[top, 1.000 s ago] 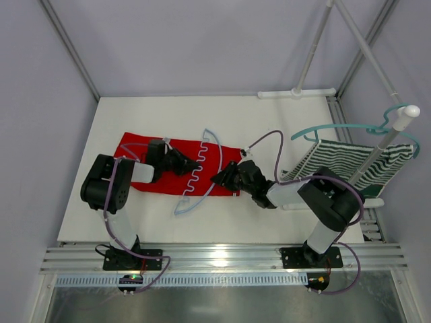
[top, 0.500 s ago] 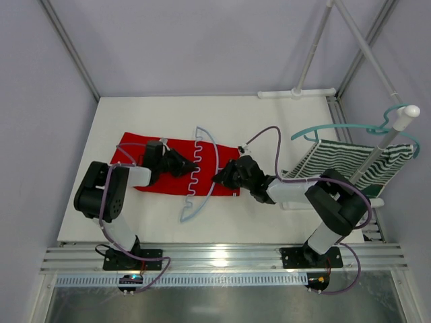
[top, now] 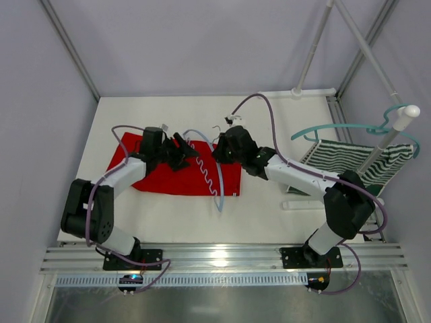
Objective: Place the trousers on the hanger
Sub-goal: Place trousers on hanger
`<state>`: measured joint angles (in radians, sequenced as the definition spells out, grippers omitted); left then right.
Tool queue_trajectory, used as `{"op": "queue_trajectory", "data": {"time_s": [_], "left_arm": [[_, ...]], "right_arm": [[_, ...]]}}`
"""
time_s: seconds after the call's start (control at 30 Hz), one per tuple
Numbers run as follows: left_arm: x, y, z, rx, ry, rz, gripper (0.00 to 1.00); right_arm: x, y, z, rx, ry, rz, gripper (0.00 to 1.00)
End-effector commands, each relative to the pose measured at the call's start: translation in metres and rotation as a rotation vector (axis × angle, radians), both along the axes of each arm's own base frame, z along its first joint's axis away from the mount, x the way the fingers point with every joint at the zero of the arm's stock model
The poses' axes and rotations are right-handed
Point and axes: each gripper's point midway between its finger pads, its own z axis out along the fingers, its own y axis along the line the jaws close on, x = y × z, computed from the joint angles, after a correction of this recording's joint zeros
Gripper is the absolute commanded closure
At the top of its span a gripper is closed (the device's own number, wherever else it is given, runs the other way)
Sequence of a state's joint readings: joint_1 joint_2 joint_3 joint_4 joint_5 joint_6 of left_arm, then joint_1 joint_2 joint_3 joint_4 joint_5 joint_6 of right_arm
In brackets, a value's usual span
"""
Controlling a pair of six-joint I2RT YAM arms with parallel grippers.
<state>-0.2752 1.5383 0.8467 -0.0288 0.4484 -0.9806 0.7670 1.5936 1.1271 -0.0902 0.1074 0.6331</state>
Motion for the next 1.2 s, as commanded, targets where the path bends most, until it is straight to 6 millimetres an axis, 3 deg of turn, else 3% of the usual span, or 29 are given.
{"op": "queue_trajectory", "data": {"time_s": [0.0, 0.13, 0.23, 0.43, 0.77, 0.9, 0.97, 1.07, 1.17], "left_arm": [[0.003, 0.015, 0.031, 0.084, -0.04, 0.043, 0.33], [0.01, 0.019, 0.056, 0.08, -0.091, 0.092, 0.26], [0.016, 0.009, 0.064, -0.011, -0.099, 0.103, 0.24], [0.029, -0.017, 0.06, -0.184, -0.047, 0.074, 0.23], [0.035, -0.026, 0.048, -0.243, -0.021, 0.068, 0.27], [0.036, -0.031, 0.047, -0.3, -0.032, 0.055, 0.42], [0.032, -0.031, 0.042, -0.306, -0.022, 0.054, 0.6], [0.031, -0.031, 0.042, -0.318, -0.026, 0.059, 0.77], [0.031, -0.031, 0.039, -0.321, -0.018, 0.063, 0.86]], "right_arm": [[-0.001, -0.022, 0.007, -0.163, -0.057, 0.003, 0.96], [-0.002, -0.022, 0.008, -0.208, -0.098, 0.017, 0.96], [-0.005, -0.016, 0.007, -0.228, -0.13, 0.043, 0.96], [-0.015, 0.002, 0.012, -0.257, -0.21, 0.101, 0.96], [-0.032, 0.022, 0.007, -0.275, -0.242, 0.157, 0.96], [-0.038, 0.025, 0.0, -0.27, -0.238, 0.177, 0.96], [-0.039, 0.026, -0.003, -0.269, -0.23, 0.181, 0.96], [-0.041, 0.027, -0.01, -0.276, -0.218, 0.179, 0.92], [-0.041, 0.027, -0.015, -0.282, -0.21, 0.166, 0.85]]}}
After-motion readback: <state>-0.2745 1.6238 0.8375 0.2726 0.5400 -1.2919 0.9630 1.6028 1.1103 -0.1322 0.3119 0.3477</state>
